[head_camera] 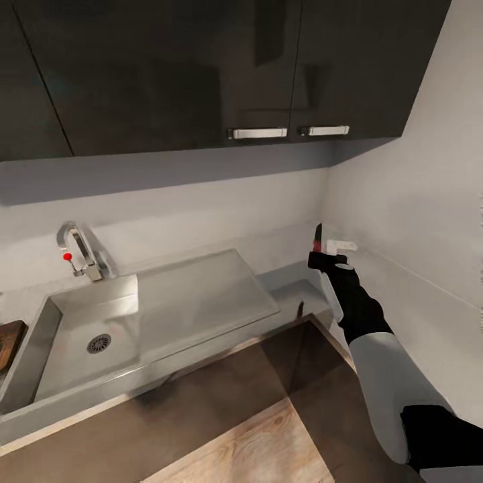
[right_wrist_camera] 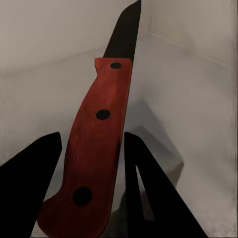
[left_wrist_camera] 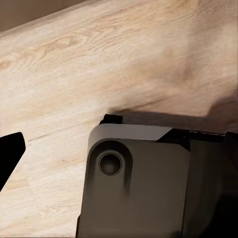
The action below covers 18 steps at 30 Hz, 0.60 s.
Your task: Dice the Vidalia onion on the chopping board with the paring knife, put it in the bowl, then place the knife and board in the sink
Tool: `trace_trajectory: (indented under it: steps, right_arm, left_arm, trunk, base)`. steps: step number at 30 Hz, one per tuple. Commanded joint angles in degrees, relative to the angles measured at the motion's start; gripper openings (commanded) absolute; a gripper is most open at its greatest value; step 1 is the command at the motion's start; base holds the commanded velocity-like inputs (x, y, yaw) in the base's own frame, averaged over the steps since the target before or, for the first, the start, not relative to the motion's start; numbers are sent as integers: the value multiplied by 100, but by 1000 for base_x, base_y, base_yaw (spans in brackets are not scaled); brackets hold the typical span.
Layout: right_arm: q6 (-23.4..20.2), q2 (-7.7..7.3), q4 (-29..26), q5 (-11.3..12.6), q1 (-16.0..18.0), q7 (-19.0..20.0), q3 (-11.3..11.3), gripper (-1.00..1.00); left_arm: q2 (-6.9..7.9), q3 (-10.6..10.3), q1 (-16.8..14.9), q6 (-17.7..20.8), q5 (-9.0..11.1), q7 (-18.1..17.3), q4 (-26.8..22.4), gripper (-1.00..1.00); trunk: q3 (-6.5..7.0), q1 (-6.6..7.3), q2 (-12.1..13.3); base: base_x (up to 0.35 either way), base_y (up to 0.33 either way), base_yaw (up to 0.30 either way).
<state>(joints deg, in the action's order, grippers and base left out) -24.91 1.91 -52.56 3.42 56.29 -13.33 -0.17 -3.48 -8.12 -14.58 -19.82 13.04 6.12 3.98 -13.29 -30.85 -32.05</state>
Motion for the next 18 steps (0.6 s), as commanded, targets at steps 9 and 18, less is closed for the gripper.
trace_trajectory:
  steps: [9, 18]
  right_arm:
    - [-31, 19, -52, 36, 4, -37, 8, -100]
    - [-32, 22, -53, 36, 4, -38, 8, -100]
  left_arm:
    - [-4, -49, -10, -39, 40, 11, 24, 100]
    - [-4, -49, -10, -40, 40, 10, 24, 100]
  trunk:
    - [-10, 1, -9]
    - [-38, 1, -9]
  base:
    - [-339, 0, 0]
    - [-339, 0, 104]
